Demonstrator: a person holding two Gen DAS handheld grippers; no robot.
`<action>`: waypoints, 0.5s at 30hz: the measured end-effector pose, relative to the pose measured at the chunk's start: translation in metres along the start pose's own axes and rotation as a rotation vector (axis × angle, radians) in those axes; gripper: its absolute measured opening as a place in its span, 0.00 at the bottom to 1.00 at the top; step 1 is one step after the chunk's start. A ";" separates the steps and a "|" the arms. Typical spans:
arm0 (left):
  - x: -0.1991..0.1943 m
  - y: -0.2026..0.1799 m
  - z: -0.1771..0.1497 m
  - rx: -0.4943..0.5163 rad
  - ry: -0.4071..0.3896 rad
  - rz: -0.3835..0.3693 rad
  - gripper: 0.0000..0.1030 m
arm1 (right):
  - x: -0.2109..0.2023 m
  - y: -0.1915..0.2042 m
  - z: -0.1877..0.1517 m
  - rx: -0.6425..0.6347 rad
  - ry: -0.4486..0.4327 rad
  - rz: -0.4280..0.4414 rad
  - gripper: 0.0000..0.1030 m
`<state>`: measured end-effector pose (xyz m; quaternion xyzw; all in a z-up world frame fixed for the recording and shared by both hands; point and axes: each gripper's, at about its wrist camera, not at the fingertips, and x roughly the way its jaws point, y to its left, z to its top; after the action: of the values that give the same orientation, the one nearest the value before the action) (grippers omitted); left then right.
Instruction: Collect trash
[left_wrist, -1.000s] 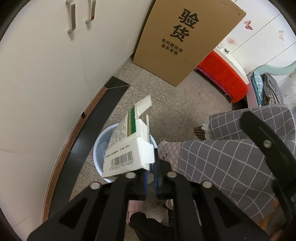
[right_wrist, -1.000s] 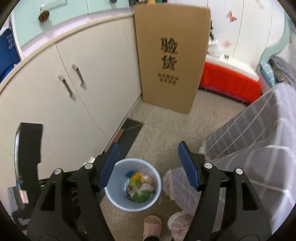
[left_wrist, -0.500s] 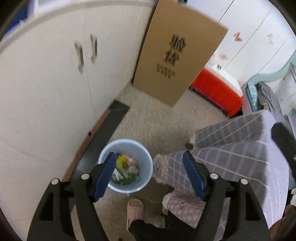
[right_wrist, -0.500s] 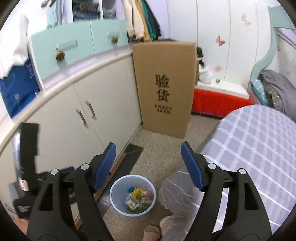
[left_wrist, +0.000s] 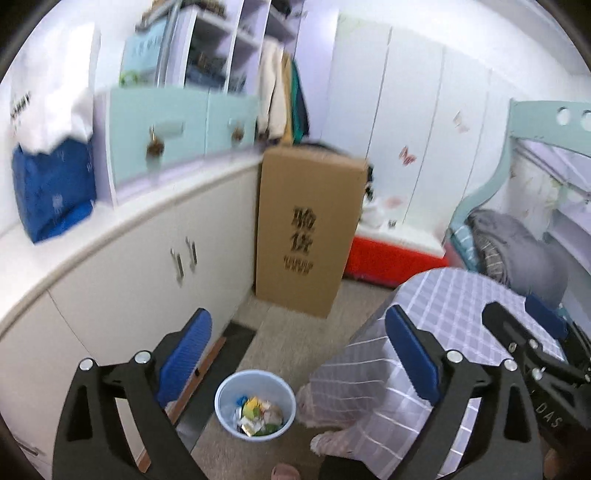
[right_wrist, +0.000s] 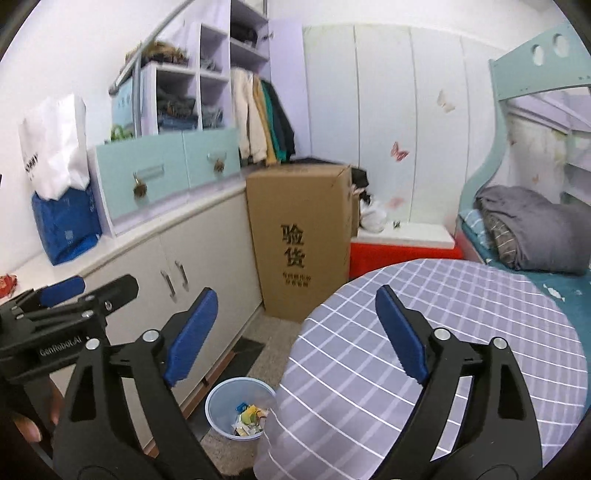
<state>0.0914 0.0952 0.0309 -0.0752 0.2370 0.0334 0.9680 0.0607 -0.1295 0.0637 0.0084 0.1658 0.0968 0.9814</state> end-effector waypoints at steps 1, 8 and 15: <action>-0.013 -0.005 -0.001 0.013 -0.025 -0.008 0.91 | -0.011 -0.004 -0.001 0.005 -0.011 -0.003 0.85; -0.071 -0.037 -0.018 0.081 -0.111 -0.049 0.92 | -0.077 -0.020 -0.015 0.012 -0.067 -0.037 0.85; -0.112 -0.061 -0.037 0.141 -0.184 -0.057 0.92 | -0.126 -0.031 -0.028 0.025 -0.094 -0.069 0.87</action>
<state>-0.0183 0.0260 0.0581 -0.0102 0.1467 -0.0043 0.9891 -0.0590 -0.1844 0.0762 0.0197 0.1207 0.0602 0.9907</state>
